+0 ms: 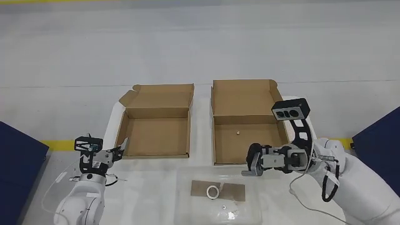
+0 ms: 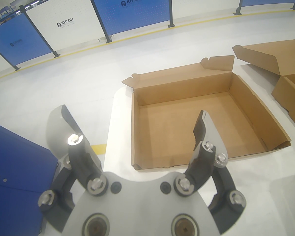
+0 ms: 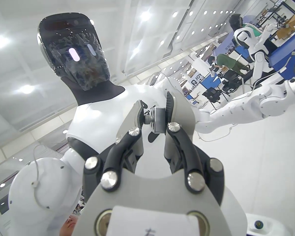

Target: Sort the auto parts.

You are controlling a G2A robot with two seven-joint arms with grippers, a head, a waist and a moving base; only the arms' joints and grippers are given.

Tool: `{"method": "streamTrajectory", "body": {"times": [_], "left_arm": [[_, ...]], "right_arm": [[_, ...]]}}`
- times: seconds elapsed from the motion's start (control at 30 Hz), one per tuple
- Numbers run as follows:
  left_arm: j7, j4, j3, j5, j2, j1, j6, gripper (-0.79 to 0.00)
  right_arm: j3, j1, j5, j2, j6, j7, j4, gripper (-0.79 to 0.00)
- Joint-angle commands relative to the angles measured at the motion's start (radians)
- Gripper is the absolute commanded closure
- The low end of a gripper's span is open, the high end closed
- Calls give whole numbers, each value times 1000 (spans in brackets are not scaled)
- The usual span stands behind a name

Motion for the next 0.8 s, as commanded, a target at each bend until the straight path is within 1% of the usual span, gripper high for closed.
{"method": "streamTrajectory", "body": {"times": [0.0,0.07,0.17,0.47,0.63,0.77], "left_arm": [[0,0,0,0,0,0,0,-785],[0,0,0,0,0,0,0,-785],[0,0,0,0,0,0,0,-785],[0,0,0,0,0,0,0,-785],[0,0,0,0,0,0,0,-785],[0,0,0,0,0,0,0,-785]], "right_arm": [[0,-1,0,-1,4,-5,-3,0],[-1,-8,8,-6,33,-24,-30,0],[-4,-14,71,-18,66,-13,-40,0],[-19,-24,323,-64,160,106,-6,0],[-25,-24,384,-88,205,149,14,0],[-25,-24,384,-88,205,149,14,0]]}}
